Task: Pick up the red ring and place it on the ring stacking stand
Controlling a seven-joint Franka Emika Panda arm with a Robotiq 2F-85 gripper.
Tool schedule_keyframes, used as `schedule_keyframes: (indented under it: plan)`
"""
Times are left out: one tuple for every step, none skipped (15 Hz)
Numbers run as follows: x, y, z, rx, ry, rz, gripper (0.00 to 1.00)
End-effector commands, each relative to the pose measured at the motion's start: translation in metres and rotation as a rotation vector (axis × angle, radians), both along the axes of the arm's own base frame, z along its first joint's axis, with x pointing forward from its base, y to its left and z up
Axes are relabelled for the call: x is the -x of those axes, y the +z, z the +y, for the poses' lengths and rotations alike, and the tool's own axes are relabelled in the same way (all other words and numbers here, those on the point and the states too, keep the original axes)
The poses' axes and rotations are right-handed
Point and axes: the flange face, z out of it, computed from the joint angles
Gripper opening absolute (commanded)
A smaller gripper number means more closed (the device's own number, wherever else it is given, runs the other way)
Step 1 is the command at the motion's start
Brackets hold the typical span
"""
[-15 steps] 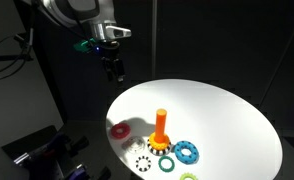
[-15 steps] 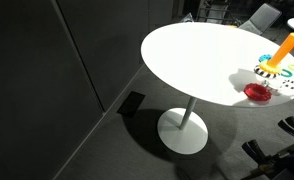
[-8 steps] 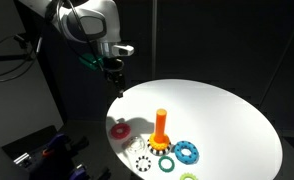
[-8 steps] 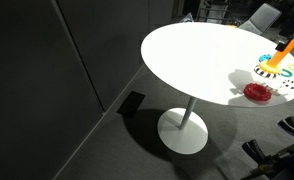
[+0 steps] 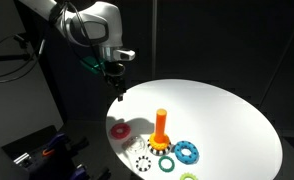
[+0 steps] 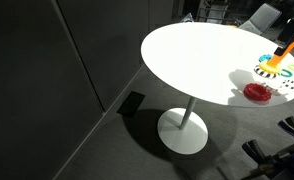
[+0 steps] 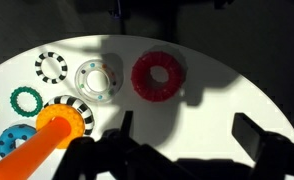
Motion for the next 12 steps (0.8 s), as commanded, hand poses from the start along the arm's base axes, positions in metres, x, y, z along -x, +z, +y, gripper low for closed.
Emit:
schedule_keyframes:
  plan:
    - [0.000, 0.000, 0.000, 0.000, 0.000, 0.001, 1.00]
    - [-0.001, -0.006, -0.001, 0.012, -0.017, 0.016, 1.00]
    - [-0.003, -0.014, -0.002, 0.010, -0.018, 0.029, 1.00]
    - [-0.003, -0.021, -0.003, 0.007, -0.018, 0.042, 1.00]
    - [-0.003, -0.029, -0.004, 0.007, -0.022, 0.051, 1.00]
    - [-0.004, -0.037, -0.005, 0.011, -0.028, 0.055, 1.00]
    - [-0.004, -0.044, -0.005, 0.008, -0.032, 0.061, 1.00]
    - [-0.005, -0.052, -0.006, 0.011, -0.036, 0.057, 1.00]
    - [-0.007, -0.059, -0.007, 0.010, -0.038, 0.052, 1.00]
    - [-0.008, -0.065, -0.007, 0.013, -0.042, 0.043, 1.00]
    - [-0.009, -0.071, -0.006, 0.015, -0.044, 0.037, 1.00]
    - [-0.010, -0.077, -0.006, 0.021, -0.048, 0.031, 1.00]
